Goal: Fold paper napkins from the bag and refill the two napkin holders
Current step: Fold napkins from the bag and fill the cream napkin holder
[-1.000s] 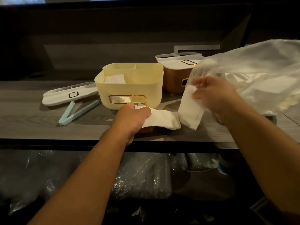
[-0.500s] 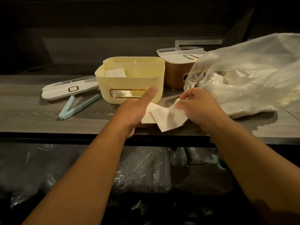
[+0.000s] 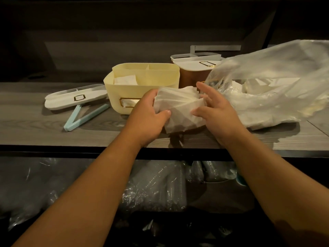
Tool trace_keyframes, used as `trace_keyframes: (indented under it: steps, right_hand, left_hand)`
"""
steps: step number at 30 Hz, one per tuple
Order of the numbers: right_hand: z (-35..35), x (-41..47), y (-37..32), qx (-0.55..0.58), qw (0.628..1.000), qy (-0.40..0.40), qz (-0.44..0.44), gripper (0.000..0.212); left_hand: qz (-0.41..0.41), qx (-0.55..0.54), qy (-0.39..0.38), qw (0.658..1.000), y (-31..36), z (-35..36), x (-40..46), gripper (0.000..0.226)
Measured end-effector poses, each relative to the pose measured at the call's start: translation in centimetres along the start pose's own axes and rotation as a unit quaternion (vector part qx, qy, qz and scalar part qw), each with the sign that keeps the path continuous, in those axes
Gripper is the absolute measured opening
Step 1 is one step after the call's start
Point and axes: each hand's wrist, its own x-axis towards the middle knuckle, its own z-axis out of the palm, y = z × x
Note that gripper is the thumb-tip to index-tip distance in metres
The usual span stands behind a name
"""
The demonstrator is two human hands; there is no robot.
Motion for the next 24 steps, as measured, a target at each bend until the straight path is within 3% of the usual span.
trace_keyframes:
  steps: [12,18,24]
  right_hand:
    - [0.7,0.1,1.3,-0.156,0.987,-0.021,-0.043,0.086]
    - [0.9,0.3,1.6,-0.174,0.982,-0.055,-0.039,0.092]
    - [1.0,0.1,1.5,-0.172,0.982,-0.064,-0.049,0.094]
  left_hand:
    - [0.037,0.059,-0.016,0.997,-2.3,0.6,-0.5,0.063]
    - [0.045,0.04,0.002,0.998,-2.2,0.6,-0.4,0.056]
    - [0.033,0.038,-0.024,0.998,-2.2,0.6,-0.4,0.064]
